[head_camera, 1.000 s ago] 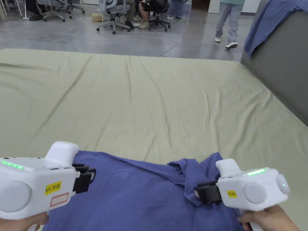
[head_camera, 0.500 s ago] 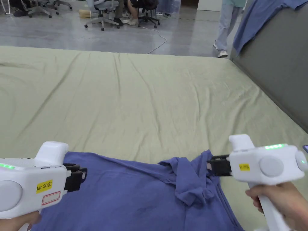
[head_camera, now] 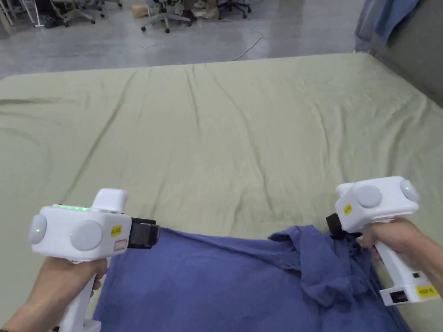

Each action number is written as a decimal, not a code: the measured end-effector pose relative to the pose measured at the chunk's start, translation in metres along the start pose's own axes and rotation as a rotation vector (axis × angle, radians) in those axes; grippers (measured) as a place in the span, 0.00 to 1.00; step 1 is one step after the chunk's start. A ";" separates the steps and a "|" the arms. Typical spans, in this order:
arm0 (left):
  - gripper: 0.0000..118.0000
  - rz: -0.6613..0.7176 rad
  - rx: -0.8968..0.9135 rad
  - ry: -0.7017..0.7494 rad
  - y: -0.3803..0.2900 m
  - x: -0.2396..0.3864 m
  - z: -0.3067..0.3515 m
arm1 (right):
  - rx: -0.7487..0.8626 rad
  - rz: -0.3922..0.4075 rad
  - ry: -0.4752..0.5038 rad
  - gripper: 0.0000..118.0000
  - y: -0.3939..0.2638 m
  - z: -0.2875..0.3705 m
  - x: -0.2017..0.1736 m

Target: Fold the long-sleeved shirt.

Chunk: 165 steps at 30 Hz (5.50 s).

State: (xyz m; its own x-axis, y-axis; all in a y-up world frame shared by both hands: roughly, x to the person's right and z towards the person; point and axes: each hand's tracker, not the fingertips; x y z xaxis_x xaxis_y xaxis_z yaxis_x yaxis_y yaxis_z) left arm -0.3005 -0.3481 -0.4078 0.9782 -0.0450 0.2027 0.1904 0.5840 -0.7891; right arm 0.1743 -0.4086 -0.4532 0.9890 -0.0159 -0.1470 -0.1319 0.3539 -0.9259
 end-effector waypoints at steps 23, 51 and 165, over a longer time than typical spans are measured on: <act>0.00 0.132 0.076 -0.081 0.004 -0.029 0.063 | 0.278 -0.053 0.103 0.11 -0.032 0.124 0.011; 0.86 0.012 -0.188 -0.146 -0.203 0.002 0.119 | 0.005 0.183 0.032 0.47 -0.258 0.139 -0.024; 0.00 0.169 0.134 -0.292 -0.153 0.082 0.132 | 0.566 -0.075 0.057 0.00 -0.239 0.178 -0.062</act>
State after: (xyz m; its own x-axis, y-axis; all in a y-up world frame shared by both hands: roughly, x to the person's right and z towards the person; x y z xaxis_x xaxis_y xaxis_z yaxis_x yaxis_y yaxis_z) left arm -0.2608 -0.3338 -0.1938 0.9265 0.2833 0.2477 -0.0039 0.6653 -0.7466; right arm 0.1564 -0.3257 -0.1605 0.9870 -0.1053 -0.1217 0.0100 0.7952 -0.6063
